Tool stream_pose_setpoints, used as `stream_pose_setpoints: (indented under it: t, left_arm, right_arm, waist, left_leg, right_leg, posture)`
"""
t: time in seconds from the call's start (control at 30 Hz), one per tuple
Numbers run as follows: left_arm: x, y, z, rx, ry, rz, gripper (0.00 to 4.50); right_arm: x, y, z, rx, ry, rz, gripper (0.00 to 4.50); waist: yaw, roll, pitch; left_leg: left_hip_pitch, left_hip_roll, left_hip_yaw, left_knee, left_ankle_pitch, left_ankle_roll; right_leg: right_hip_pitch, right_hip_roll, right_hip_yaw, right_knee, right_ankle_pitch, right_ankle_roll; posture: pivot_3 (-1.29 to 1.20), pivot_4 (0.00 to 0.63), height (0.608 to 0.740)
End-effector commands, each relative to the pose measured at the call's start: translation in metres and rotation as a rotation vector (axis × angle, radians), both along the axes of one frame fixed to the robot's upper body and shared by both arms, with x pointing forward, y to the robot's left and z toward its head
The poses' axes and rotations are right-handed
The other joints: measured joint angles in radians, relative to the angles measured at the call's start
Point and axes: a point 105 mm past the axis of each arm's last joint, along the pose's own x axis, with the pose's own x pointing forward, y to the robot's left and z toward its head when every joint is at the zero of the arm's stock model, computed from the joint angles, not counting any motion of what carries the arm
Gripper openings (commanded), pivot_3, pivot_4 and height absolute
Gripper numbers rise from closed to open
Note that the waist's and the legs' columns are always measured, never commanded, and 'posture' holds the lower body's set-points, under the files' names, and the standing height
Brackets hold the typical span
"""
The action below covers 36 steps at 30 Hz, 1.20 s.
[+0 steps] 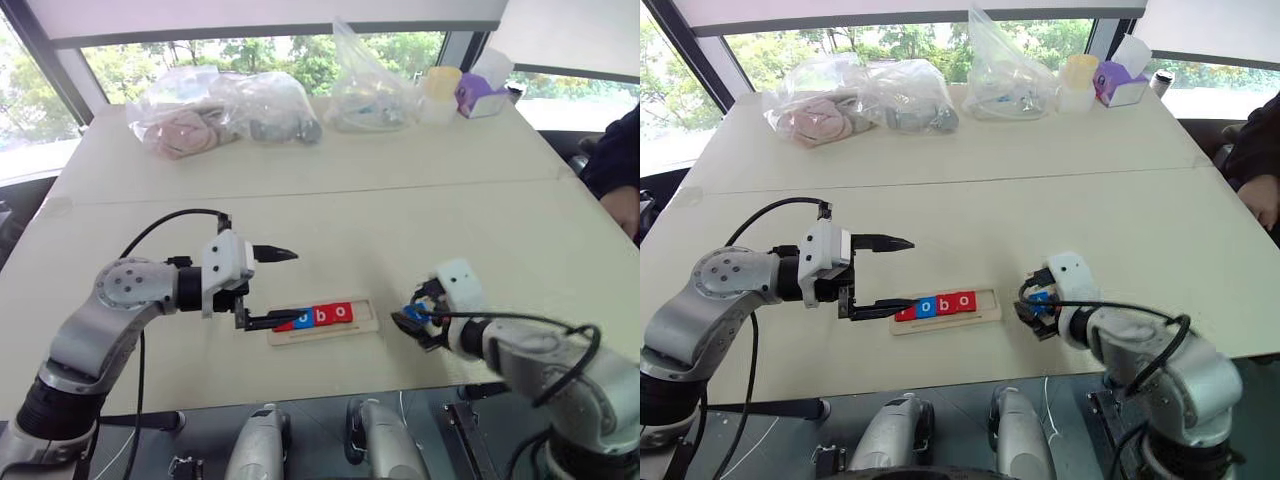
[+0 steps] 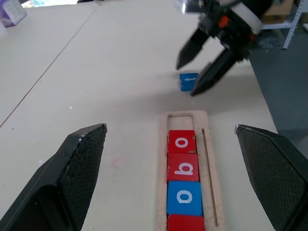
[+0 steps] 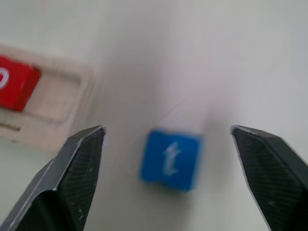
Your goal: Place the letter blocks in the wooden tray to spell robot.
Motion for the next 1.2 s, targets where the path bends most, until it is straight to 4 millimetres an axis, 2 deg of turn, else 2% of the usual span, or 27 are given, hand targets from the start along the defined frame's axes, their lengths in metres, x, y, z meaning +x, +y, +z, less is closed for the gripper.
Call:
stream_pose_setpoints:
  t: [0.03,0.1,0.23,0.3,0.37,0.5,0.73,1.2]
  left_arm:
    - [0.000,-0.003,0.005,-0.005,-0.037,-0.020,4.50]
    - [0.002,-0.004,0.006,-0.006,-0.042,-0.024,4.50]
    - [0.004,-0.005,0.007,-0.006,-0.052,-0.025,4.50]
    - [0.005,-0.006,0.007,-0.005,-0.056,-0.024,4.50]
    - [0.005,-0.006,0.007,-0.006,-0.058,-0.024,4.50]
    - [0.003,-0.008,0.008,-0.011,-0.058,-0.022,4.50]
    - [-0.010,-0.003,0.002,0.036,-0.037,-0.045,4.50]
    - [-0.023,0.032,0.000,0.137,-0.002,-0.021,4.50]
  right_arm:
    - [-0.004,-0.005,0.023,-0.192,-0.031,0.244,4.41]
    - [-0.008,-0.012,0.022,-0.298,-0.016,0.392,4.41]
    - [-0.011,-0.020,0.011,-0.315,0.010,0.605,4.41]
    - [-0.011,-0.026,0.002,-0.365,-0.020,0.767,4.41]
    - [-0.010,-0.032,-0.005,-0.361,-0.002,0.837,4.41]
    - [0.007,-0.033,-0.006,-0.312,-0.050,0.883,4.41]
    - [0.017,-0.030,-0.017,-0.323,-0.032,0.967,4.41]
    - [0.024,-0.029,-0.030,-0.314,-0.021,0.989,4.41]
  waist:
    - [0.001,0.000,0.000]
    - [0.006,0.002,0.001]
    - [0.003,-0.002,0.001]
    - [0.002,-0.002,0.001]
    - [0.003,-0.002,0.001]
    - [0.003,-0.003,0.002]
    - [0.006,-0.003,0.002]
    - [0.006,-0.002,0.002]
  left_leg:
    - [0.000,0.000,0.000,0.000,0.000,0.000]
    - [0.000,0.000,-0.001,-0.001,0.000,0.000]
    - [-0.003,-0.001,-0.001,-0.006,-0.001,0.002]
    - [-0.003,-0.001,0.001,-0.005,-0.003,0.004]
    - [-0.003,-0.001,0.003,-0.003,-0.004,0.006]
    - [-0.002,-0.001,0.003,0.000,-0.004,0.006]
    - [-0.002,-0.001,0.004,0.000,-0.003,0.006]
    - [0.000,0.000,0.005,0.000,-0.003,0.006]
  right_leg:
    - [0.000,0.000,0.000,0.000,0.000,0.000]
    - [-0.001,0.001,0.000,0.000,0.000,0.000]
    - [0.002,0.003,-0.003,-0.009,-0.001,0.002]
    - [0.001,0.002,0.000,-0.009,-0.001,0.003]
    - [0.001,0.002,0.000,-0.009,-0.001,0.003]
    - [0.002,0.002,0.000,-0.009,0.000,0.003]
    - [0.003,0.002,0.000,-0.007,0.000,0.002]
    - [0.003,0.002,0.000,-0.005,0.001,0.001]
  posture:
    - [0.00,0.150,0.740]
    - [0.00,0.150,0.740]
    - [0.00,0.150,0.740]
    - [0.00,0.150,0.740]
    - [0.00,0.150,0.740]
    - [0.00,0.150,0.740]
    - [0.00,0.150,0.740]
    - [0.00,0.150,0.740]
